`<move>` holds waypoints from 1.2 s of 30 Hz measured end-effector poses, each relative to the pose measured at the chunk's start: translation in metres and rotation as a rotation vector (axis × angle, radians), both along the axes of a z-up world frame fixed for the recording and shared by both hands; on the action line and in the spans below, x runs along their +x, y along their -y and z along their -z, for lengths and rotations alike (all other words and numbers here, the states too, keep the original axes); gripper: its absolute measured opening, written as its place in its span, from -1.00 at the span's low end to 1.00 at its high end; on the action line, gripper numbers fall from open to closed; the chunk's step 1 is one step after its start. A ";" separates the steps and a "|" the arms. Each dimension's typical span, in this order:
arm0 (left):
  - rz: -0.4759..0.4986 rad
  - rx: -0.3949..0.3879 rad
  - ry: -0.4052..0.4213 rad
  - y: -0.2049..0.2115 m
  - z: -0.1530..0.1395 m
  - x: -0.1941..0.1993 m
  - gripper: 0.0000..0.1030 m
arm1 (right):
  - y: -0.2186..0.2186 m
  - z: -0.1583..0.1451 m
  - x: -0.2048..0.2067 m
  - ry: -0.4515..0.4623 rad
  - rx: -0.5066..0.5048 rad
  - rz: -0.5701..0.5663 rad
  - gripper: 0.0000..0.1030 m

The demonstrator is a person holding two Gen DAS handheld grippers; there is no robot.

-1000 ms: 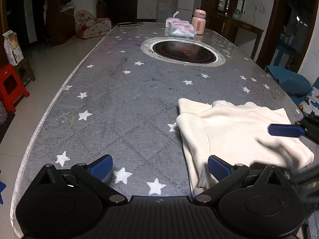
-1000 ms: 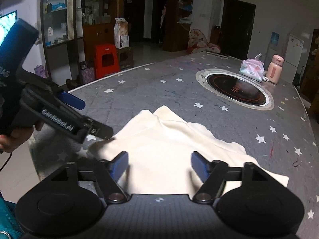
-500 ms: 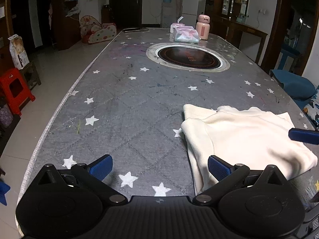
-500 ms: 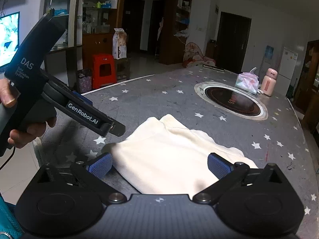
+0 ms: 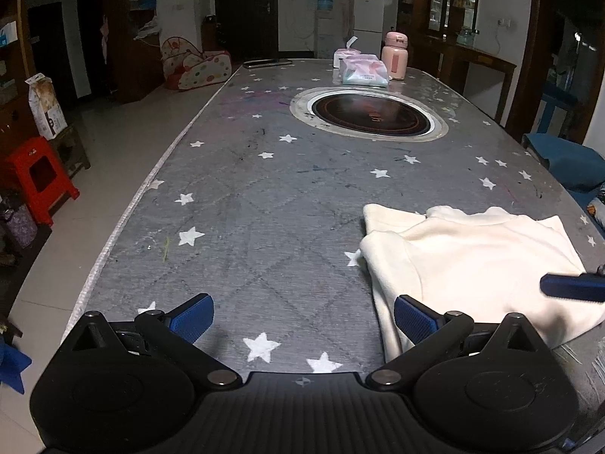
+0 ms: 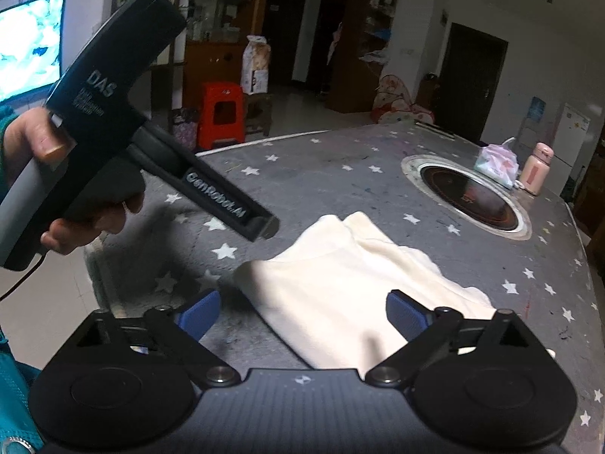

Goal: Fold clothes

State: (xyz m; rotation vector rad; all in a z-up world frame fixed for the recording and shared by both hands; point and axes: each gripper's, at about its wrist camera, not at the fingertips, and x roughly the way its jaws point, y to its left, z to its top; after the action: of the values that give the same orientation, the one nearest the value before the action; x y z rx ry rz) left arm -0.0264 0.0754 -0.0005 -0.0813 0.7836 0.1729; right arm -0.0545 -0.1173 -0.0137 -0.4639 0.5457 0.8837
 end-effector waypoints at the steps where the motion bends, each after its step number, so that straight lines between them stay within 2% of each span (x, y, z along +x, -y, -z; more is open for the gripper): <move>1: -0.003 -0.008 -0.001 -0.001 0.000 0.000 1.00 | -0.002 0.001 -0.001 -0.004 -0.006 -0.007 0.76; 8: -0.012 -0.030 -0.010 -0.006 0.001 0.002 1.00 | -0.015 0.005 -0.004 -0.022 -0.038 -0.056 0.49; 10: -0.011 -0.039 -0.014 -0.007 0.001 0.002 1.00 | -0.018 0.007 -0.004 -0.030 -0.047 -0.071 0.36; 15: -0.024 -0.064 -0.053 -0.011 0.003 0.009 1.00 | -0.024 0.009 -0.005 -0.033 -0.070 -0.096 0.13; 17: -0.030 -0.100 -0.070 -0.014 0.005 0.012 1.00 | -0.027 0.010 -0.006 -0.020 -0.078 -0.098 0.03; 20: -0.044 -0.139 -0.077 -0.017 0.005 0.013 1.00 | -0.032 0.011 -0.009 -0.001 -0.089 -0.116 0.01; 26: -0.053 -0.238 -0.078 -0.022 0.005 0.016 1.00 | -0.044 0.020 -0.014 0.047 -0.150 -0.129 -0.17; 31: -0.064 -0.327 -0.091 -0.026 0.009 0.020 1.00 | -0.043 0.019 -0.005 0.014 -0.128 -0.100 -0.49; 36: -0.078 -0.422 -0.104 -0.027 0.013 0.021 1.00 | -0.037 0.012 0.004 -0.014 -0.082 -0.089 -0.68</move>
State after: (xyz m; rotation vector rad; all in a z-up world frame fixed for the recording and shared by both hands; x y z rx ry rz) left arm -0.0051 0.1026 -0.0132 -0.5059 0.9122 0.0831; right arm -0.0509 -0.0798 -0.0255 -0.5608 0.5789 0.9530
